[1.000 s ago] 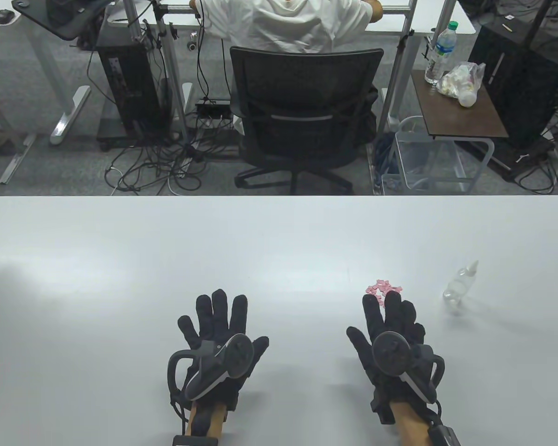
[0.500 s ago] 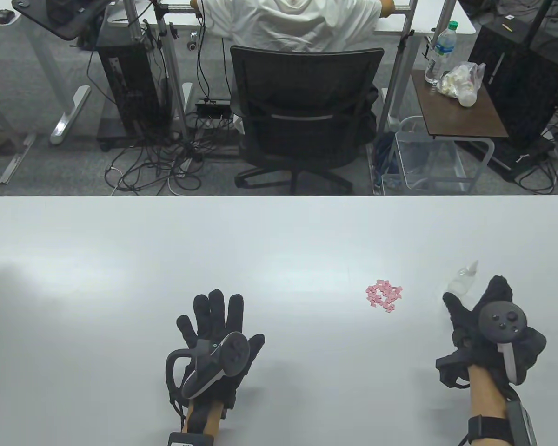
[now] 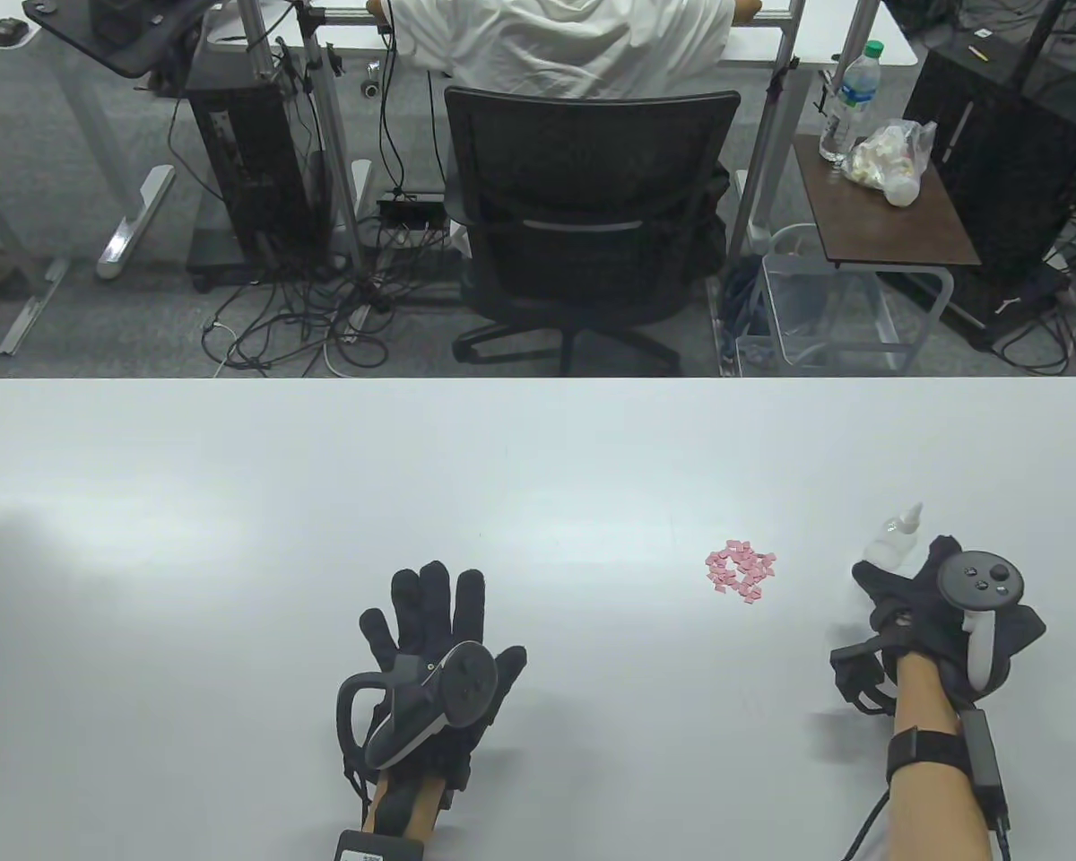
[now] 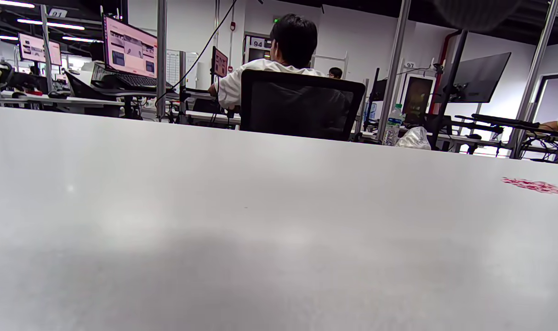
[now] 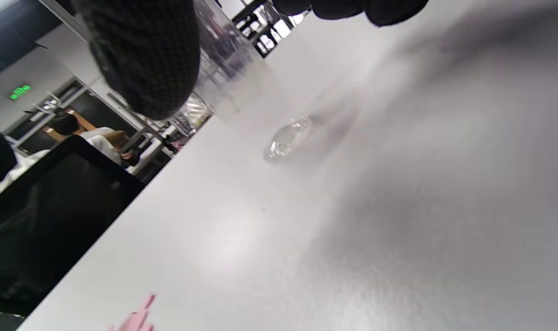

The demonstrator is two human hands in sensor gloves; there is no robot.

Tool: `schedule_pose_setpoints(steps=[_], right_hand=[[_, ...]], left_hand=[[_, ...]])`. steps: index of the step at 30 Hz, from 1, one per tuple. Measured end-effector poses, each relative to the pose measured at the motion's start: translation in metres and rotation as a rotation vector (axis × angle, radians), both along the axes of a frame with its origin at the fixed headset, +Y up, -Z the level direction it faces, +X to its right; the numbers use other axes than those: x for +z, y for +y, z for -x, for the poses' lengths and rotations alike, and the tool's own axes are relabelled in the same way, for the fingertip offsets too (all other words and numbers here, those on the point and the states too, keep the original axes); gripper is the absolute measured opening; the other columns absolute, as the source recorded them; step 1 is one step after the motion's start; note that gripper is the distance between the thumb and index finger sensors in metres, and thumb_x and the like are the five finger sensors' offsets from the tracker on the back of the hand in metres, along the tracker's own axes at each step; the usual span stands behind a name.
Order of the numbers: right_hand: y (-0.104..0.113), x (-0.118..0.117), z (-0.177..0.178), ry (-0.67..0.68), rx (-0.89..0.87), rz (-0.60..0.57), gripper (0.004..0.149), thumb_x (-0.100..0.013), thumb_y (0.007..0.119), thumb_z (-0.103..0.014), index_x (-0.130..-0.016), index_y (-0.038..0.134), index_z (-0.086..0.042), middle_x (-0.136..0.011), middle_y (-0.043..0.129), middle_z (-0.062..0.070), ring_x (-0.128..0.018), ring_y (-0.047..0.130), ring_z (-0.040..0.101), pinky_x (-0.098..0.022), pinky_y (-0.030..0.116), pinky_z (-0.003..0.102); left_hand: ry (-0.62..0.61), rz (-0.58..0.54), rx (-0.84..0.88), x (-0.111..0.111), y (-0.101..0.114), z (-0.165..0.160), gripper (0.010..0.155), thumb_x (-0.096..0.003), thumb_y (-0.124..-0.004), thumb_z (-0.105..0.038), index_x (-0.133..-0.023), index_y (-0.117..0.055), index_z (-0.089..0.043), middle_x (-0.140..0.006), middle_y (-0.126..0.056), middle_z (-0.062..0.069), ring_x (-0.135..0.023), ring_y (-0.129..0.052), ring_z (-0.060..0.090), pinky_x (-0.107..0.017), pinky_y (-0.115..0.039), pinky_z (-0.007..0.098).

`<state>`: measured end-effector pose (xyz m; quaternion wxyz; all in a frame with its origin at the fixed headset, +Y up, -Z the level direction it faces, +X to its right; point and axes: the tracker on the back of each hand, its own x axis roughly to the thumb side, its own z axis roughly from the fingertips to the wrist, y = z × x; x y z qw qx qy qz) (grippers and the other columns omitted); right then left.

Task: Squeeze empty conical bottle to blow paper scraps with air puff

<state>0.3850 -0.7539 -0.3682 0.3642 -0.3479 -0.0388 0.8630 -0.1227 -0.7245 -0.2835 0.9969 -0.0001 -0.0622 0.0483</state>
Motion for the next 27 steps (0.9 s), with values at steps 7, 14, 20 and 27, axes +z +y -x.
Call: schedule_pose_setpoints(steps=[7, 14, 20, 27], right_hand=[[-0.01, -0.013, -0.002, -0.049, -0.171, -0.022, 0.09, -0.043, 0.094, -0.045, -0.114, 0.042, -0.027, -0.121, 0.039, 0.015, -0.108, 0.047, 0.047, -0.073, 0.046, 0.069], [-0.009, -0.012, 0.0, -0.027, -0.15, -0.048, 0.071, -0.048, 0.087, -0.044, -0.108, 0.051, -0.035, -0.121, 0.041, 0.01, -0.108, 0.048, 0.045, -0.073, 0.041, 0.07], [0.017, 0.002, 0.005, 0.061, -0.142, -0.171, 0.072, -0.049, 0.085, -0.043, -0.108, 0.048, -0.026, -0.114, 0.065, 0.008, -0.104, 0.063, 0.045, -0.072, 0.043, 0.071], [0.058, 0.029, 0.047, 0.357, -0.072, -0.359, 0.074, -0.048, 0.085, -0.042, -0.107, 0.051, -0.012, -0.1, 0.076, 0.018, -0.088, 0.082, 0.047, -0.068, 0.05, 0.071]], left_hand=[[0.025, 0.015, -0.027, -0.003, -0.003, 0.003, 0.092, -0.0584, -0.056, -0.07, -0.122, -0.011, -0.022, -0.126, -0.005, 0.021, -0.11, 0.003, 0.046, -0.073, -0.016, 0.075], [0.039, 0.042, -0.025, -0.006, -0.007, 0.007, 0.091, -0.0585, -0.057, -0.069, -0.122, -0.012, -0.021, -0.126, -0.009, 0.022, -0.111, -0.002, 0.049, -0.075, -0.022, 0.075], [0.032, 0.012, 0.001, -0.004, -0.003, 0.005, 0.09, -0.0586, -0.058, -0.069, -0.122, -0.015, -0.021, -0.127, -0.013, 0.022, -0.113, -0.006, 0.049, -0.076, -0.024, 0.074], [0.011, -0.014, 0.027, -0.002, -0.002, 0.001, 0.086, -0.0591, -0.062, -0.064, -0.123, -0.026, -0.019, -0.127, -0.026, 0.021, -0.115, -0.02, 0.049, -0.077, -0.034, 0.072]])
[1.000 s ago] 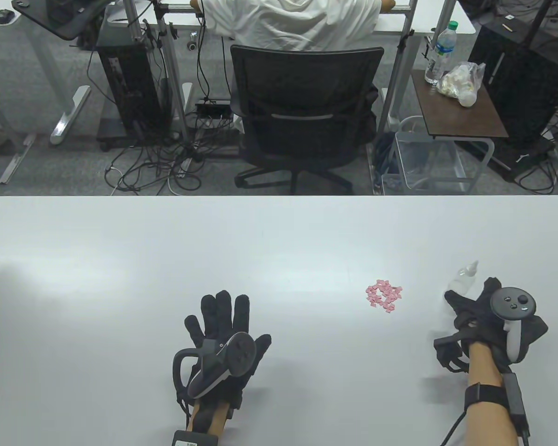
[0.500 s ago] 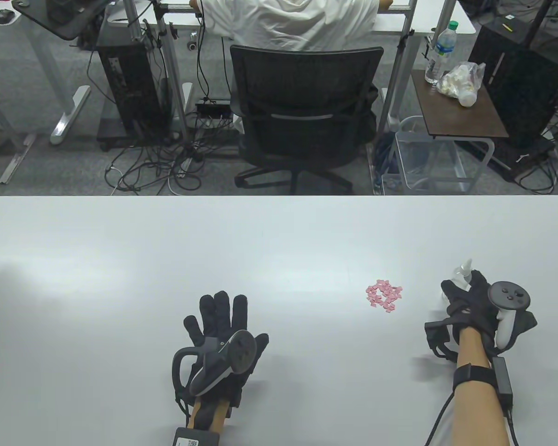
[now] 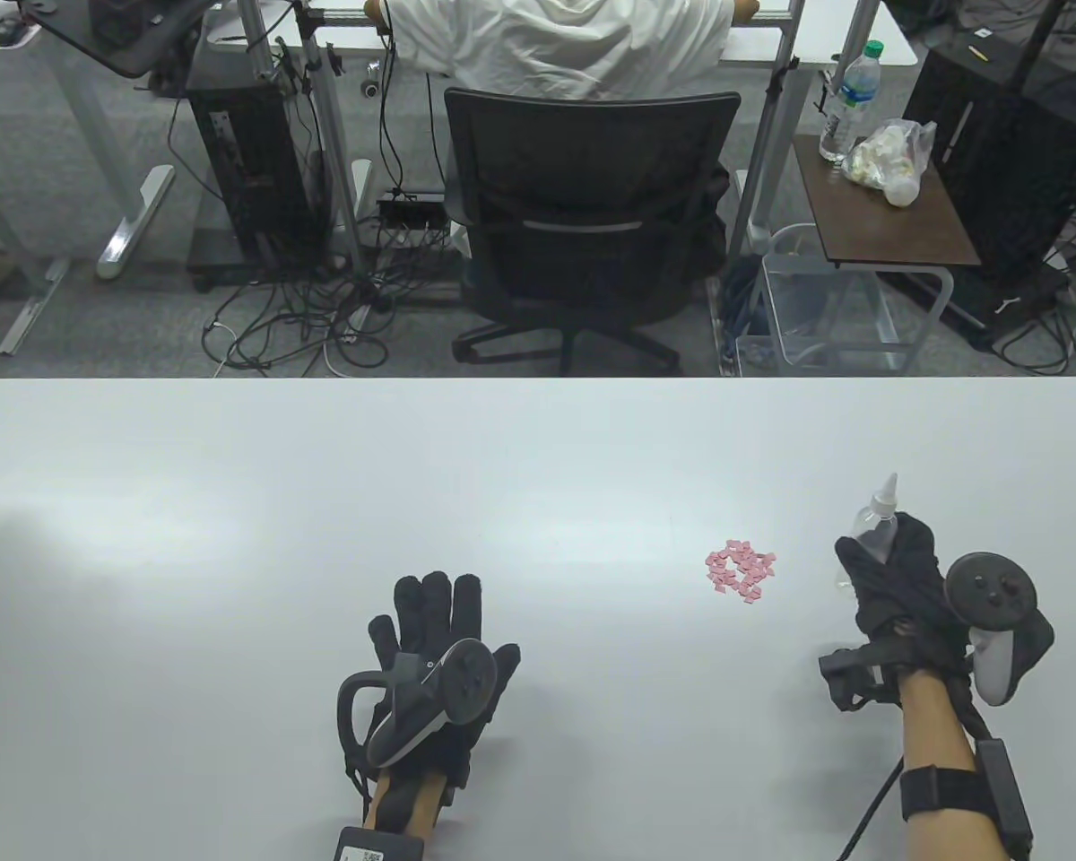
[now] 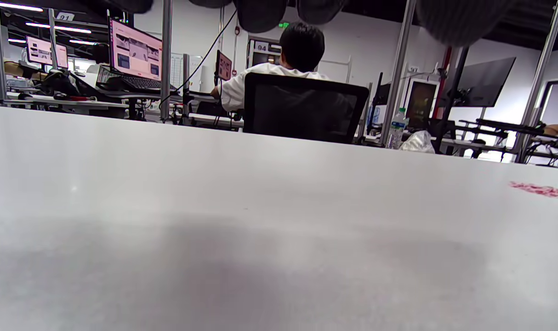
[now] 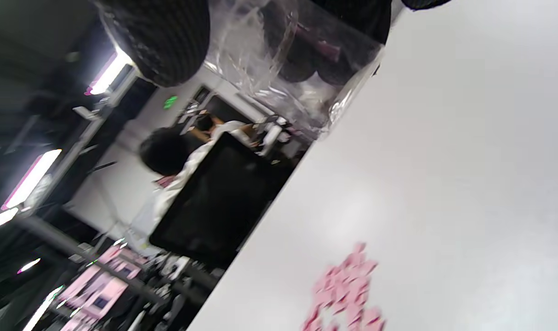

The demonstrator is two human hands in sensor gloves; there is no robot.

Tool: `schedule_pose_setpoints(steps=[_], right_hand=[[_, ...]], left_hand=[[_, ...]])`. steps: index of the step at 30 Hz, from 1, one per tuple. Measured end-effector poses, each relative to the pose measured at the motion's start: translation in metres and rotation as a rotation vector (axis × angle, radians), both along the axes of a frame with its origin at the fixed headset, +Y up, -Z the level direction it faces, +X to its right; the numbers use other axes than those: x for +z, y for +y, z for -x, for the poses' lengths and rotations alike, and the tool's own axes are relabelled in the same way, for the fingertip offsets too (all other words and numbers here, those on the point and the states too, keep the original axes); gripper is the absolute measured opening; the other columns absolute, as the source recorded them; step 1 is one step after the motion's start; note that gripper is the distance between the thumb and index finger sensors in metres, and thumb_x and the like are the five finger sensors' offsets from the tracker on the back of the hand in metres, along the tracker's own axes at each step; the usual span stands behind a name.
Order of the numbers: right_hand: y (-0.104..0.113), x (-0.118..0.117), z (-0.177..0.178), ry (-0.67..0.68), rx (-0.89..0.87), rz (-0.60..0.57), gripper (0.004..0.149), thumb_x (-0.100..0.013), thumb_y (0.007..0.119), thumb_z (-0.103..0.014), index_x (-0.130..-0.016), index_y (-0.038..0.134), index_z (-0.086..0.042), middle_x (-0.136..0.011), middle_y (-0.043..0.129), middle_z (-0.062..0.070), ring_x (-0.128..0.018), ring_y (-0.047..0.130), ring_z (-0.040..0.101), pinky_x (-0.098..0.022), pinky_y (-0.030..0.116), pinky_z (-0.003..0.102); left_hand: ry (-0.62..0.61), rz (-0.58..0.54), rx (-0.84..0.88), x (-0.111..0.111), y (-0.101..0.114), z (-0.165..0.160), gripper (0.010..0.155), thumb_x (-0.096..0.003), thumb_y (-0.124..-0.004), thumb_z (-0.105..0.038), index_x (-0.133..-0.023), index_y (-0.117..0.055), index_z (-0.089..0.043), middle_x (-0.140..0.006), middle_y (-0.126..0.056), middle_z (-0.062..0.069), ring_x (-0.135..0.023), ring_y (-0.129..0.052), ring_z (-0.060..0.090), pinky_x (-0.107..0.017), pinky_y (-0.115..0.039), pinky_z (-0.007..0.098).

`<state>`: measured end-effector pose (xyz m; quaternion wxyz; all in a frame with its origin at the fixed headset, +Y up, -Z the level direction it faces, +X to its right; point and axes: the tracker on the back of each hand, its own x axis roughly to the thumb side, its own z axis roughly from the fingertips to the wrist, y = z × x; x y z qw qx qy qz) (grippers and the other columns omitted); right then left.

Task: Squeeze empty conical bottle to blow paper scraps with air puff

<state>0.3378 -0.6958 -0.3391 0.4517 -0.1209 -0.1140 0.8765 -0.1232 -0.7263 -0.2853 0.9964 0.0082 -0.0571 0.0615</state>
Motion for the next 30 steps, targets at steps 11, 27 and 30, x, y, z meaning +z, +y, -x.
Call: schedule_pose_setpoints(steps=[11, 27, 30], right_hand=[[-0.005, 0.045, 0.136, 0.54, 0.41, -0.048, 0.073, -0.047, 0.085, -0.043, -0.107, 0.058, -0.012, -0.095, 0.081, 0.019, -0.079, 0.086, 0.045, -0.066, 0.059, 0.069], [-0.031, 0.063, 0.187, 0.853, 0.754, -0.053, 0.073, -0.045, 0.086, -0.042, -0.106, 0.06, -0.011, -0.095, 0.081, 0.018, -0.08, 0.086, 0.044, -0.067, 0.062, 0.067], [-0.036, 0.063, 0.183, 0.904, 0.707, -0.024, 0.073, -0.045, 0.086, -0.041, -0.106, 0.061, -0.011, -0.095, 0.081, 0.018, -0.08, 0.086, 0.044, -0.066, 0.061, 0.068]], left_hand=[[-0.048, -0.09, 0.106, 0.008, 0.004, -0.005, 0.075, -0.0589, -0.069, -0.058, -0.119, -0.049, -0.018, -0.125, -0.048, 0.018, -0.114, -0.053, 0.045, -0.077, -0.045, 0.067], [-0.426, -0.277, 0.088, 0.028, 0.019, -0.047, 0.048, -0.0497, -0.09, -0.037, -0.095, -0.083, -0.026, -0.09, -0.096, 0.005, -0.078, -0.101, 0.023, -0.075, -0.066, 0.05], [-0.456, -0.225, 0.11, 0.028, 0.017, -0.052, 0.047, -0.0496, -0.088, -0.037, -0.094, -0.084, -0.022, -0.084, -0.097, 0.008, -0.07, -0.102, 0.025, -0.073, -0.068, 0.051]])
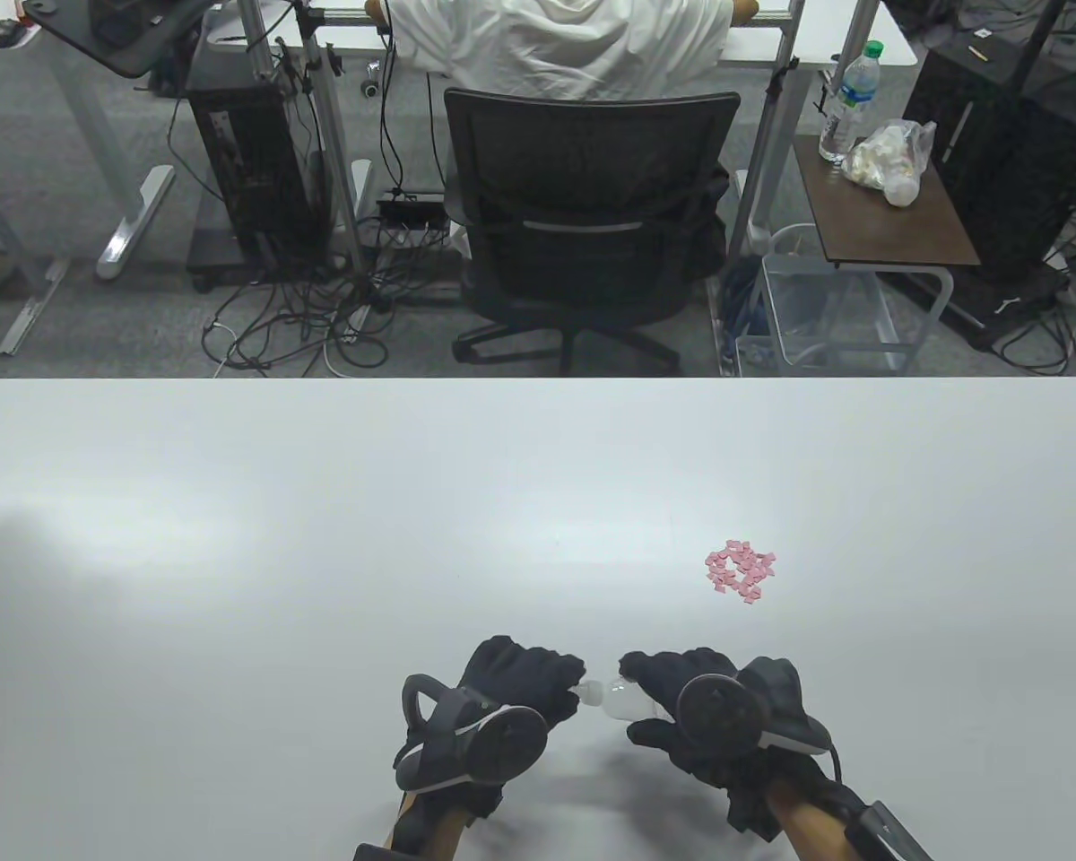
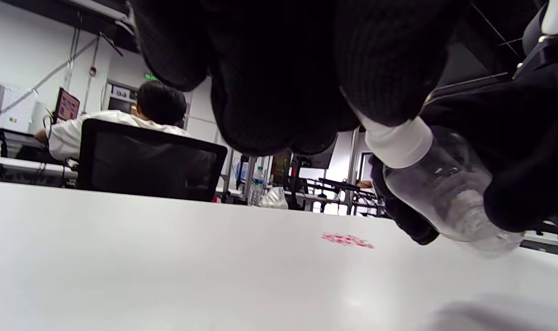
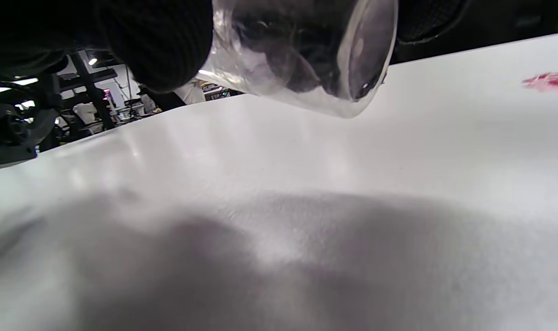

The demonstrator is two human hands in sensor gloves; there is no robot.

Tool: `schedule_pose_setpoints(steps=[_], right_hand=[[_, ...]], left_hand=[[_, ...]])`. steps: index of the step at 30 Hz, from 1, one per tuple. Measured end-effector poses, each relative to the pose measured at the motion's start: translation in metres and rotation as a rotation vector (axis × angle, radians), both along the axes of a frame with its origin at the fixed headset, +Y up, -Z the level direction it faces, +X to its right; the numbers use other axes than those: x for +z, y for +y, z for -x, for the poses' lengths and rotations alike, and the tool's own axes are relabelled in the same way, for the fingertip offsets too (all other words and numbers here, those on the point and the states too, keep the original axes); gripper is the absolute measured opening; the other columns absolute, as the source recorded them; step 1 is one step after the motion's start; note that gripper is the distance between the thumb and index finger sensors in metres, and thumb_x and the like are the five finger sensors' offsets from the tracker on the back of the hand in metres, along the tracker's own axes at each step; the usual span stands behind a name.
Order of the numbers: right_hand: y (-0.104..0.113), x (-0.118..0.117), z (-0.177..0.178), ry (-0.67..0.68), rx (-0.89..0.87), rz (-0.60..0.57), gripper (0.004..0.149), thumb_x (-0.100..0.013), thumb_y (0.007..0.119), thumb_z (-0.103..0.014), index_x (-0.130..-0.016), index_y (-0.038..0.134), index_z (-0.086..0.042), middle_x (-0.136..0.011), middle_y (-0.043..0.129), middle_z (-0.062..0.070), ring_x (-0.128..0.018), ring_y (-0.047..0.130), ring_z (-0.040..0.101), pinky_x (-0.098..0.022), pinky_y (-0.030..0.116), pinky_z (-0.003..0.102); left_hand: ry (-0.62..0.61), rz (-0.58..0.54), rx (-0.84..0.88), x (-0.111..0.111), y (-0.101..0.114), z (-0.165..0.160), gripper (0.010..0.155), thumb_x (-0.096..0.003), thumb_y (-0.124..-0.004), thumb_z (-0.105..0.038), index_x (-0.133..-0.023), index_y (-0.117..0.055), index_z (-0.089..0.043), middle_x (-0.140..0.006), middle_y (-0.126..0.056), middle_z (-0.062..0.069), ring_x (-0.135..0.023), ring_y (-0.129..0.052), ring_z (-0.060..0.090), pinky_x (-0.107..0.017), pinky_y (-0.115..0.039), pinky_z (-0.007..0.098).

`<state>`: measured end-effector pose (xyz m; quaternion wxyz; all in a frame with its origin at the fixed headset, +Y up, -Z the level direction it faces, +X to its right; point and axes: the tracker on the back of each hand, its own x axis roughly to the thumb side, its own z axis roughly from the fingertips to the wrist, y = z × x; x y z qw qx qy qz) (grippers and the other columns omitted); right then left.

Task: Squeeze empty conical bottle to blow paper scraps with air puff

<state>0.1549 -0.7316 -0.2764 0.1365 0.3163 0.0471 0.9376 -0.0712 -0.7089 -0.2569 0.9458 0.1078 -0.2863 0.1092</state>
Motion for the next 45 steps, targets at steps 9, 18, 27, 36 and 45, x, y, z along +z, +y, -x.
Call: schedule_pose_setpoints(steps=[9, 18, 27, 36, 45], right_hand=[[0.007, 0.017, 0.011, 0.004, 0.161, -0.408, 0.073, -0.043, 0.085, -0.044, -0.105, 0.062, -0.011, -0.092, 0.083, 0.017, -0.077, 0.089, 0.041, -0.065, 0.065, 0.066], [0.002, 0.014, 0.005, -0.026, 0.075, -0.244, 0.074, -0.044, 0.086, -0.041, -0.106, 0.06, -0.009, -0.094, 0.081, 0.019, -0.08, 0.087, 0.044, -0.065, 0.064, 0.067], [0.006, 0.018, 0.013, -0.021, 0.084, -0.329, 0.074, -0.044, 0.085, -0.042, -0.105, 0.061, -0.008, -0.093, 0.082, 0.019, -0.078, 0.088, 0.043, -0.064, 0.065, 0.066], [0.005, 0.017, 0.012, -0.025, 0.051, -0.257, 0.074, -0.045, 0.085, -0.043, -0.105, 0.06, -0.008, -0.093, 0.082, 0.018, -0.078, 0.089, 0.043, -0.064, 0.066, 0.066], [0.008, 0.019, 0.006, -0.006, 0.004, -0.359, 0.074, -0.043, 0.086, -0.042, -0.105, 0.062, -0.009, -0.092, 0.083, 0.019, -0.077, 0.089, 0.043, -0.064, 0.065, 0.066]], left_hand=[[0.052, 0.126, 0.182, -0.008, -0.008, 0.013, 0.044, -0.0518, -0.087, -0.037, -0.092, -0.087, -0.02, -0.082, -0.099, 0.008, -0.069, -0.104, 0.026, -0.072, -0.069, 0.051], [0.005, -0.03, 0.033, 0.0, 0.003, 0.001, 0.047, -0.0478, -0.091, -0.034, -0.092, -0.085, -0.02, -0.08, -0.1, 0.006, -0.065, -0.105, 0.022, -0.068, -0.073, 0.051], [0.045, 0.004, 0.235, 0.003, 0.002, 0.007, 0.053, -0.052, -0.09, -0.032, -0.103, -0.077, -0.02, -0.099, -0.089, 0.011, -0.075, -0.101, 0.025, -0.065, -0.074, 0.049], [-0.02, 0.081, 0.234, 0.003, 0.0, 0.002, 0.052, -0.0536, -0.089, -0.03, -0.103, -0.076, -0.021, -0.1, -0.086, 0.01, -0.08, -0.098, 0.027, -0.066, -0.073, 0.05], [0.001, 0.018, 0.288, 0.003, 0.01, 0.007, 0.045, -0.0491, -0.094, -0.026, -0.093, -0.087, -0.024, -0.088, -0.098, 0.01, -0.062, -0.11, 0.02, -0.06, -0.086, 0.044]])
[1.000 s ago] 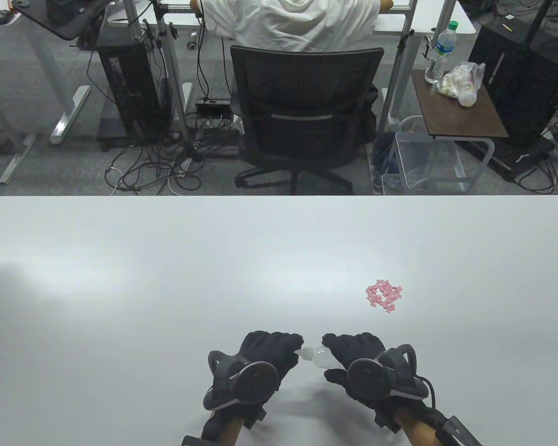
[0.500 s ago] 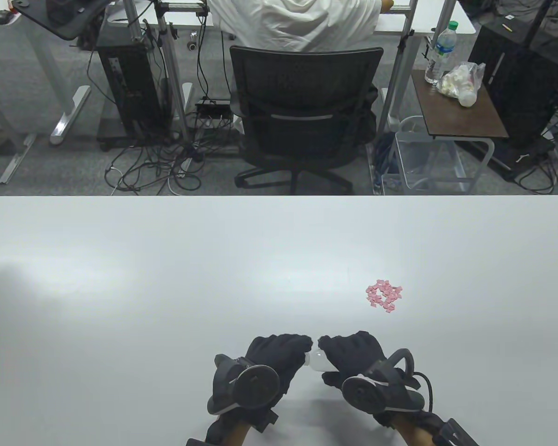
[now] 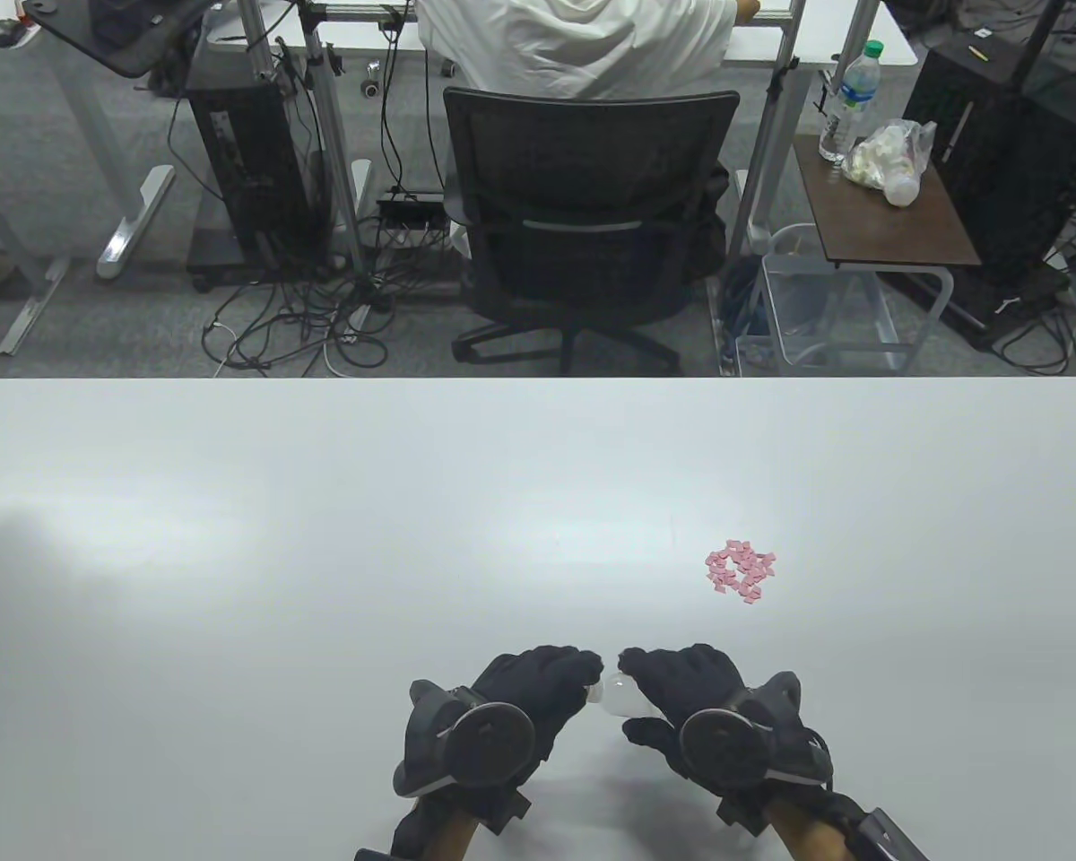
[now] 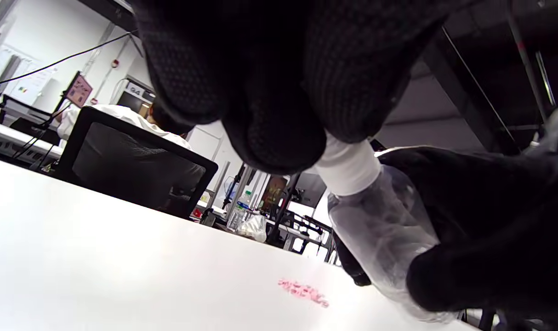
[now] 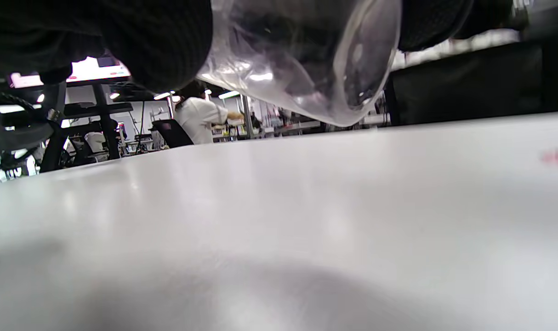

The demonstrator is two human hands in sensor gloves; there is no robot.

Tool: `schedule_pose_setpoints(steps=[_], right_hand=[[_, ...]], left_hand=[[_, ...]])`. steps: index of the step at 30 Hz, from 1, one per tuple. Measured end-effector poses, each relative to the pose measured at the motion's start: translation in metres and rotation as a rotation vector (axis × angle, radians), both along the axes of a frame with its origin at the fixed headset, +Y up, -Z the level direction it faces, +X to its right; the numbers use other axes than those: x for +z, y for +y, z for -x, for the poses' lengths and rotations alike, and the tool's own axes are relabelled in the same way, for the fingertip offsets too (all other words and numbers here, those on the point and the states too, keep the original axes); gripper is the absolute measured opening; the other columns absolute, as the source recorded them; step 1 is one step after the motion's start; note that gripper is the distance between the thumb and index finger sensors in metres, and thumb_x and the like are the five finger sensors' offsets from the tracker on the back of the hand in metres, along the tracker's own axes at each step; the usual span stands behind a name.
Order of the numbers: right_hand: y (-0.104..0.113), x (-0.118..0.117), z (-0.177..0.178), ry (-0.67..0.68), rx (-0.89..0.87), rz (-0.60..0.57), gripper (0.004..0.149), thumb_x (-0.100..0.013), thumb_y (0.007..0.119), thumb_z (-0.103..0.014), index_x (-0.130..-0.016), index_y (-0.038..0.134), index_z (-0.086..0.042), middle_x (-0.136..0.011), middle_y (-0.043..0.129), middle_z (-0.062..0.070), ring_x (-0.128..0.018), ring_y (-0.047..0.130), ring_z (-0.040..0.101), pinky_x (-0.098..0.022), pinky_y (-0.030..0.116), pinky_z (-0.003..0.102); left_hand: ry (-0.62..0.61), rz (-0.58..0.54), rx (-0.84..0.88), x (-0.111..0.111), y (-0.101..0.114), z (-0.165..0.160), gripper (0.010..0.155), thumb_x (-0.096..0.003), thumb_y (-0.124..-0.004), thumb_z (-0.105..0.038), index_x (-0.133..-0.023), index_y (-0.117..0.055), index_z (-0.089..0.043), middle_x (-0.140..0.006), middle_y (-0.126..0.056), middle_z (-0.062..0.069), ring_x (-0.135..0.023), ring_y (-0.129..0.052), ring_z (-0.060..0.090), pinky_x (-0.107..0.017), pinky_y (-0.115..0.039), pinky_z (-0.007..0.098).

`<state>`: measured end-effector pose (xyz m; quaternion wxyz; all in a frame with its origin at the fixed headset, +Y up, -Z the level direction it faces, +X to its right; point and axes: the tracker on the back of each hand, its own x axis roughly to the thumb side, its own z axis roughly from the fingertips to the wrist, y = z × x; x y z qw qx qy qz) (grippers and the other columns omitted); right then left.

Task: Squeeze empty conical bottle to blow paper scraps with air puff

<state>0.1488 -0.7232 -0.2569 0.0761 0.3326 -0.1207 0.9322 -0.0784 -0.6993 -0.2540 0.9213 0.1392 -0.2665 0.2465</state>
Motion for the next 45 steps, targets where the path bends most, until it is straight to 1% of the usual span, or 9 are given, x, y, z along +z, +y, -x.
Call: schedule_pose_setpoints(steps=[3, 9, 15, 22, 26, 28, 33, 39, 45], right_hand=[[0.005, 0.006, 0.004, -0.02, 0.089, -0.187, 0.074, -0.042, 0.086, -0.043, -0.104, 0.062, -0.01, -0.092, 0.083, 0.017, -0.077, 0.089, 0.041, -0.064, 0.066, 0.065], [0.002, 0.0, 0.002, -0.049, 0.034, -0.068, 0.074, -0.043, 0.086, -0.043, -0.105, 0.061, -0.011, -0.093, 0.083, 0.017, -0.078, 0.089, 0.042, -0.065, 0.066, 0.065], [-0.001, -0.001, 0.0, -0.008, 0.006, -0.001, 0.073, -0.042, 0.087, -0.042, -0.104, 0.063, -0.011, -0.093, 0.083, 0.017, -0.078, 0.088, 0.042, -0.065, 0.066, 0.066], [0.002, 0.006, 0.004, 0.002, 0.074, -0.213, 0.074, -0.04, 0.089, -0.042, -0.103, 0.064, -0.013, -0.093, 0.083, 0.015, -0.079, 0.088, 0.041, -0.065, 0.065, 0.065], [0.001, -0.002, -0.001, -0.027, -0.01, -0.041, 0.074, -0.041, 0.087, -0.042, -0.104, 0.063, -0.012, -0.093, 0.083, 0.016, -0.079, 0.088, 0.041, -0.065, 0.065, 0.066], [0.0, -0.002, -0.002, -0.016, -0.057, 0.013, 0.074, -0.042, 0.088, -0.042, -0.104, 0.063, -0.011, -0.093, 0.083, 0.017, -0.079, 0.088, 0.042, -0.065, 0.065, 0.066], [0.006, 0.006, 0.0, -0.018, 0.029, -0.193, 0.074, -0.041, 0.088, -0.042, -0.104, 0.063, -0.012, -0.093, 0.083, 0.016, -0.079, 0.088, 0.041, -0.065, 0.065, 0.066], [0.003, -0.001, -0.003, -0.035, 0.001, -0.079, 0.074, -0.042, 0.087, -0.042, -0.104, 0.062, -0.012, -0.095, 0.082, 0.016, -0.081, 0.088, 0.041, -0.065, 0.065, 0.066], [0.005, -0.001, -0.005, -0.038, -0.006, -0.084, 0.074, -0.042, 0.087, -0.042, -0.104, 0.062, -0.012, -0.094, 0.082, 0.016, -0.08, 0.088, 0.042, -0.065, 0.065, 0.066]], left_hand=[[0.039, 0.056, 0.091, -0.001, -0.002, 0.004, 0.044, -0.0493, -0.095, -0.026, -0.093, -0.088, -0.022, -0.085, -0.099, 0.011, -0.058, -0.112, 0.019, -0.058, -0.088, 0.044], [0.055, 0.201, 0.145, -0.004, -0.004, 0.005, 0.048, -0.05, -0.096, -0.026, -0.096, -0.085, -0.021, -0.091, -0.095, 0.012, -0.066, -0.11, 0.021, -0.063, -0.085, 0.044], [0.046, -0.14, -0.263, 0.007, 0.005, -0.01, 0.046, -0.046, -0.096, -0.03, -0.09, -0.09, -0.019, -0.081, -0.104, 0.009, -0.057, -0.116, 0.018, -0.059, -0.09, 0.043], [0.048, 0.143, -0.023, -0.005, -0.003, 0.005, 0.046, -0.048, -0.095, -0.03, -0.091, -0.089, -0.016, -0.08, -0.104, 0.012, -0.054, -0.116, 0.017, -0.058, -0.09, 0.044], [0.008, 0.138, 0.012, -0.005, -0.004, 0.007, 0.053, -0.0477, -0.097, -0.028, -0.098, -0.084, -0.017, -0.091, -0.097, 0.013, -0.066, -0.112, 0.021, -0.062, -0.085, 0.046], [0.027, 0.021, -0.063, -0.001, -0.001, 0.003, 0.051, -0.0466, -0.098, -0.027, -0.096, -0.086, -0.018, -0.087, -0.099, 0.011, -0.062, -0.113, 0.019, -0.061, -0.086, 0.045], [0.038, 0.083, 0.0, -0.003, -0.002, 0.004, 0.047, -0.0505, -0.09, -0.03, -0.095, -0.086, -0.016, -0.08, -0.103, 0.012, -0.053, -0.113, 0.021, -0.058, -0.087, 0.046], [-0.038, 0.184, 0.104, -0.007, -0.01, 0.008, 0.053, -0.0529, -0.088, -0.036, -0.101, -0.08, -0.014, -0.084, -0.1, 0.013, -0.058, -0.111, 0.024, -0.06, -0.083, 0.048], [0.004, 0.09, 0.046, -0.003, -0.006, 0.004, 0.051, -0.0516, -0.09, -0.03, -0.099, -0.081, -0.014, -0.08, -0.102, 0.01, -0.055, -0.113, 0.021, -0.059, -0.085, 0.045]])
